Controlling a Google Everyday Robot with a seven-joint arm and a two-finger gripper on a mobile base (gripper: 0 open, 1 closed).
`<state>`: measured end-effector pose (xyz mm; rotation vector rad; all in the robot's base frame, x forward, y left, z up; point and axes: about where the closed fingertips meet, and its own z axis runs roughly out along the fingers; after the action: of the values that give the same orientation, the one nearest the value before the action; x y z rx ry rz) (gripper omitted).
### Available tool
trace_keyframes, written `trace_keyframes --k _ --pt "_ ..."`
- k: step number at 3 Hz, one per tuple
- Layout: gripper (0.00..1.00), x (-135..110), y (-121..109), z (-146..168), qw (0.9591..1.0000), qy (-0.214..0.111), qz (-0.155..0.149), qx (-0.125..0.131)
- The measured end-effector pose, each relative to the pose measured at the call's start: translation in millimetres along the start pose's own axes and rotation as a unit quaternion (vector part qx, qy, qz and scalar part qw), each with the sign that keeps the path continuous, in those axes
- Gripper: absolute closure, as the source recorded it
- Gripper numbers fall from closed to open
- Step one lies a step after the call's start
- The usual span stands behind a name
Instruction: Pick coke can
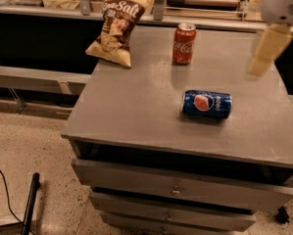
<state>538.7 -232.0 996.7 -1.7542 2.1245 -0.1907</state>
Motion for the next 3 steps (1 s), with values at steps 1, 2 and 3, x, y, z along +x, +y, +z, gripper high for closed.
trace_keyframes --k 1,2,3 --pt "0.00 -11.5 -29.6 10.3 0.9998 -0.015 0.000 0.013" --pt "0.00 -11.5 -29.7 10.3 0.9998 -0.015 0.000 0.013" --pt "0.00 -16.2 -33.8 13.3 0.9989 -0.044 -0.008 0.013"
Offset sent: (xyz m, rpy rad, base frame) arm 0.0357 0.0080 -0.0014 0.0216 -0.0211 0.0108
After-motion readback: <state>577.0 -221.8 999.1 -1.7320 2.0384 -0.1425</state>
